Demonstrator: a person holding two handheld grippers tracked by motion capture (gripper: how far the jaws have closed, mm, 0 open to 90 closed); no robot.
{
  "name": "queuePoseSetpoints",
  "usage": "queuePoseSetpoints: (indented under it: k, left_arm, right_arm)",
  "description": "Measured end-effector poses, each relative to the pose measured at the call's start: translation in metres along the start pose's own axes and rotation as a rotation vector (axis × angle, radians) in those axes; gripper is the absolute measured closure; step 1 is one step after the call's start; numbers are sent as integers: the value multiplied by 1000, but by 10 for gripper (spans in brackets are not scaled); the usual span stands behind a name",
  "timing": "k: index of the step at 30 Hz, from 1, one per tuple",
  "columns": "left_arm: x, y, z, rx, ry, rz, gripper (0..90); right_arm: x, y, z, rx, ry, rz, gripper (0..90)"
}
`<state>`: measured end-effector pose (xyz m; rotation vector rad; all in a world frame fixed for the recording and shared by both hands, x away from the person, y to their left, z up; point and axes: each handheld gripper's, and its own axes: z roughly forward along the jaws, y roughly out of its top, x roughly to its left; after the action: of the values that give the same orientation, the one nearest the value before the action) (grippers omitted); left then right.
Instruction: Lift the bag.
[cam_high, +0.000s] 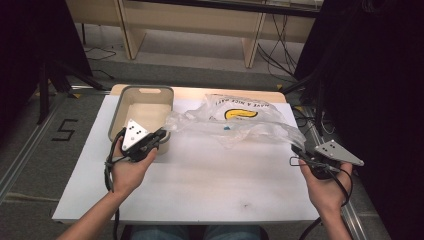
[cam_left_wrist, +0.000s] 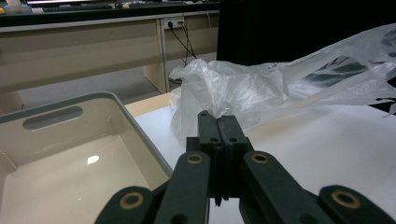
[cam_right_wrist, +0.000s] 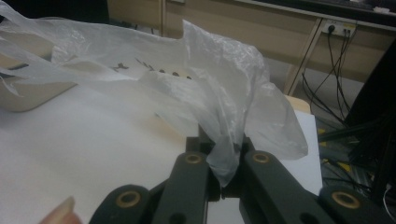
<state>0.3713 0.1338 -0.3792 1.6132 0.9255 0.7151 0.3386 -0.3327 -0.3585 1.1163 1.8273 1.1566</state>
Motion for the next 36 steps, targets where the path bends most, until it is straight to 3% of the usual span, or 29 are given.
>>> queuePoseSetpoints:
  k: [18,36]
  left_arm:
    - [3,22,-5,-69,6,-18,897]
    - [-1,33,-10,-107,-1,11,898]
  right_arm:
    - [-5,6,-3,-26,-16,14,900]
    - [-7,8,-7,-45,-28,25,900]
